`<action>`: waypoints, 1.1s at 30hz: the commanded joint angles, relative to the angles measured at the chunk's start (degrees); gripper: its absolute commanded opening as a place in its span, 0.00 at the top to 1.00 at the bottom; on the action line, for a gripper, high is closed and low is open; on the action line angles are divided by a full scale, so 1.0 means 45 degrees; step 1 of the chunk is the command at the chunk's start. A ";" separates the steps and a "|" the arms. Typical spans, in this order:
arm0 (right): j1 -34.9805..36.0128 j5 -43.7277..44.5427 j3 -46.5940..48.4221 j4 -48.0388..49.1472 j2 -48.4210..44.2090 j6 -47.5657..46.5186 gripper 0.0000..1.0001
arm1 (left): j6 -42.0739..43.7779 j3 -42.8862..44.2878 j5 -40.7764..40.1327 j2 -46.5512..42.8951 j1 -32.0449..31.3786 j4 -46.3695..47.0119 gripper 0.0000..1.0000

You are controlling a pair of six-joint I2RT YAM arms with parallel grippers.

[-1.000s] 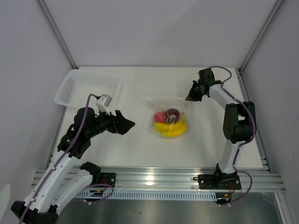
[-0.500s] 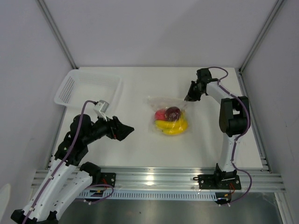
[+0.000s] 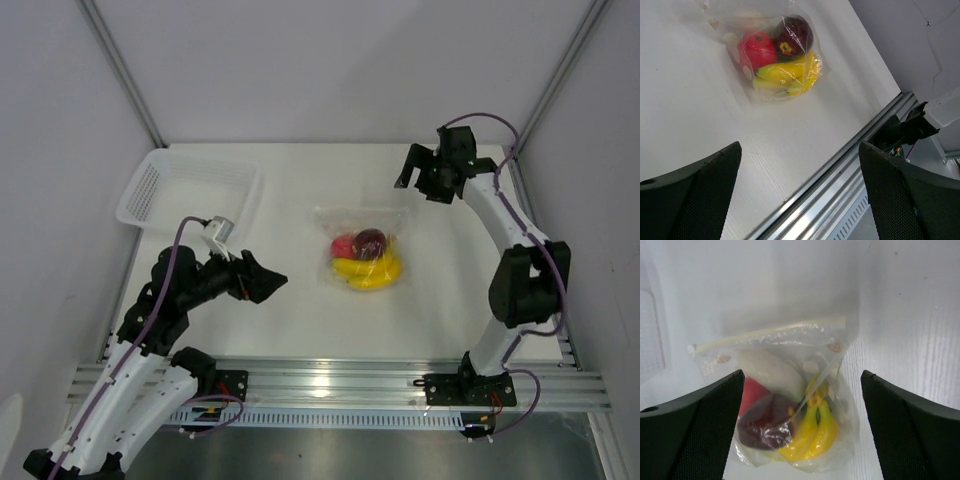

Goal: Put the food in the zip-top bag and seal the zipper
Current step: Place the zipper food storage bag at the center of the board, then reset both arms

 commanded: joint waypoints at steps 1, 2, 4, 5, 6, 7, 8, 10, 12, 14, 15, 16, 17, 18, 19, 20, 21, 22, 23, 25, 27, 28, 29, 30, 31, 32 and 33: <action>0.0238 0.1143 -0.1809 -0.0012 -0.2459 -0.0269 0.01 | -0.0462 -0.0287 0.0040 -0.0028 0.0073 0.0345 0.00; 0.0277 0.1260 -0.2360 0.0106 -0.3508 -0.0229 0.01 | -0.0540 -0.0365 0.0273 0.0010 0.0053 0.0694 0.01; 0.0452 0.1553 -0.3899 0.0263 -0.4548 -0.0015 0.01 | -0.0930 -0.0909 0.0703 0.0049 0.0073 0.1242 0.00; 0.0570 0.1709 -0.4469 0.0321 -0.5598 0.0082 0.01 | -0.1106 -0.1318 0.0937 0.0050 0.0073 0.1612 0.01; 0.0687 0.1788 -0.5055 0.0438 -0.6188 0.0219 0.01 | -0.1494 -0.1535 0.1422 -0.0008 0.0073 0.2486 0.01; 0.0804 0.1847 -0.5680 0.0845 -0.6774 0.0297 0.01 | -0.1711 -0.2311 0.1640 -0.0086 0.0073 0.2978 0.00; 0.1037 0.1789 -0.6982 0.1159 -0.7399 0.0318 0.01 | -0.1925 -0.2570 0.1758 -0.0242 0.0073 0.3427 0.01; 0.1195 0.1575 -0.8238 0.1938 -0.9157 0.0473 0.01 | -0.2570 -0.3058 0.2089 -0.0827 0.0053 0.4853 0.01; 0.1332 0.1379 -0.9958 0.2565 -1.0890 0.0571 0.01 | -0.3215 -0.4035 0.2053 -0.1508 0.0073 0.5770 0.01; 0.1449 0.1243 -1.1283 0.2801 -1.1951 0.0844 0.01 | -0.3663 -0.4756 0.2052 -0.1921 0.0053 0.6048 0.01; 0.1508 0.1242 -1.1659 0.2860 -1.2497 0.0942 0.01 | -0.3801 -0.4915 0.2052 -0.2136 0.0053 0.6494 0.00; 0.1624 0.1242 -1.1972 0.2880 -1.3566 0.1039 0.00 | -0.3919 -0.5264 0.2072 -0.2486 0.0073 0.6846 0.01; 0.1703 0.1339 -1.2285 0.2881 -1.4118 0.1292 0.01 | -0.4113 -0.5596 0.2091 -0.2721 0.0073 0.6985 0.00; 0.1916 0.1398 -1.2964 0.2900 -1.4685 0.1449 0.01 | -0.4231 -0.5948 0.2091 -0.2936 0.0073 0.7103 0.00; 0.1996 0.1379 -1.3281 0.2939 -1.5850 0.1625 0.01 | -0.4348 -0.6203 0.2111 -0.3461 0.0073 0.7529 0.01; 0.2074 0.1243 -1.3651 0.3016 -1.6442 0.1974 0.00 | -0.4736 -0.6379 0.2111 -0.3775 0.0073 0.7785 0.01; 0.2210 0.1087 -1.4370 0.3172 -1.7028 0.2133 0.01 | -0.4991 -0.7155 0.2111 -0.4107 0.0073 0.8077 0.00; 0.2250 0.0931 -1.4745 0.3251 -1.8155 0.2270 0.01 | -0.5207 -0.7433 0.2092 -0.4458 0.0073 0.8409 0.00; 0.2308 0.0775 -1.5097 0.3368 -1.8747 0.2658 0.01 | -0.5634 -0.7668 0.2072 -0.5081 0.0053 0.9070 0.01; 0.2445 0.0384 -1.6090 0.3564 -1.9880 0.3012 0.01 | -0.5930 -0.8681 0.2033 -0.5670 0.0073 0.9659 0.00; 0.2504 -0.0141 -1.6738 0.3739 -2.1540 0.3285 0.01 | -0.6399 -0.9504 0.2130 -0.6294 0.0053 1.0577 0.00; 0.2562 -0.0280 -1.7282 0.3740 -2.2010 0.3345 0.01 | -0.6516 -1.0047 0.2188 -0.6453 0.0073 1.0890 0.01; 0.2602 -0.0398 -1.7481 0.3682 -2.2537 0.3422 0.01 | -0.6846 -1.0246 0.2228 -0.6590 0.0073 1.1222 0.00; 0.2621 -0.0418 -1.7599 0.3681 -2.2387 0.3443 0.00 | -0.7081 -1.0480 0.2286 -0.6823 0.0073 1.2095 0.01; 0.2680 -0.0457 -1.7736 0.3739 -2.2270 0.3481 0.01 | -0.7335 -1.1179 0.2306 -0.6922 0.0073 1.2645 0.00; 0.2757 -0.0477 -1.8143 0.3817 -2.2249 0.3521 0.01 | -0.7879 -1.1418 0.2268 -0.6981 0.0053 1.3250 0.01; 0.2816 -0.0438 -1.8360 0.3915 -2.2423 0.3540 0.01 | -0.7846 -1.1575 0.2209 -0.7040 0.0073 1.3778 0.01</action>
